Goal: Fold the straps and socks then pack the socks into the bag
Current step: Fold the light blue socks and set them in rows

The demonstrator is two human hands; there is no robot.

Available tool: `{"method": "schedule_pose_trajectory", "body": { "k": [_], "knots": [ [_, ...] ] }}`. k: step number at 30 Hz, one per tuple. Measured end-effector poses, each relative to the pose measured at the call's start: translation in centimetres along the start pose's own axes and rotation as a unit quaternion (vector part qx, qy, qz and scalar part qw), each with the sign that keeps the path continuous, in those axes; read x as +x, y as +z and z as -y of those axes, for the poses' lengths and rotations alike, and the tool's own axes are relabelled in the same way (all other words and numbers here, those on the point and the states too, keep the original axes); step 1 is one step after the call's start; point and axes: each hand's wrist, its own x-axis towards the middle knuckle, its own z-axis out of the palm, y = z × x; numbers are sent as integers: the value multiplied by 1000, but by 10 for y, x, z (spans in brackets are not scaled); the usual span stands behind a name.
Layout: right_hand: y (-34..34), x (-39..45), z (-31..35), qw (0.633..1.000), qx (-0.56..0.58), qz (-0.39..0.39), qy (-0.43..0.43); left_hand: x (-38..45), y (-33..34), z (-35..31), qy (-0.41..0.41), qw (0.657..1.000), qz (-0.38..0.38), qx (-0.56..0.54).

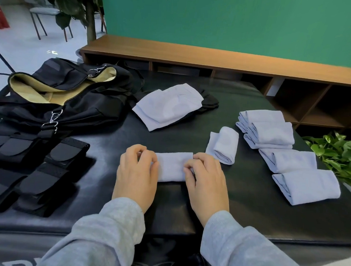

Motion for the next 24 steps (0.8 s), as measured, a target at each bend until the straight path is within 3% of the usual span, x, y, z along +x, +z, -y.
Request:
{"method": "schedule_pose_trajectory", "body": {
  "k": [3, 8, 13, 19, 24],
  "knots": [
    [1, 0, -1, 1000, -11, 1, 15, 0, 1, 0, -4, 1000, 0, 19],
    [-4, 4, 1, 993, -12, 118, 26, 1, 1, -1, -8, 999, 28, 21],
    [-5, 4, 3, 990, -12, 136, 18, 2, 1, -1, -27, 998, 53, 17],
    [-5, 3, 3, 992, 5, 125, 17, 1, -1, -2, -1, 997, 71, -7],
    [-9, -9, 6, 995, -57, 59, 51, -9, -6, -4, 79, 990, 120, 14]
  ]
}}
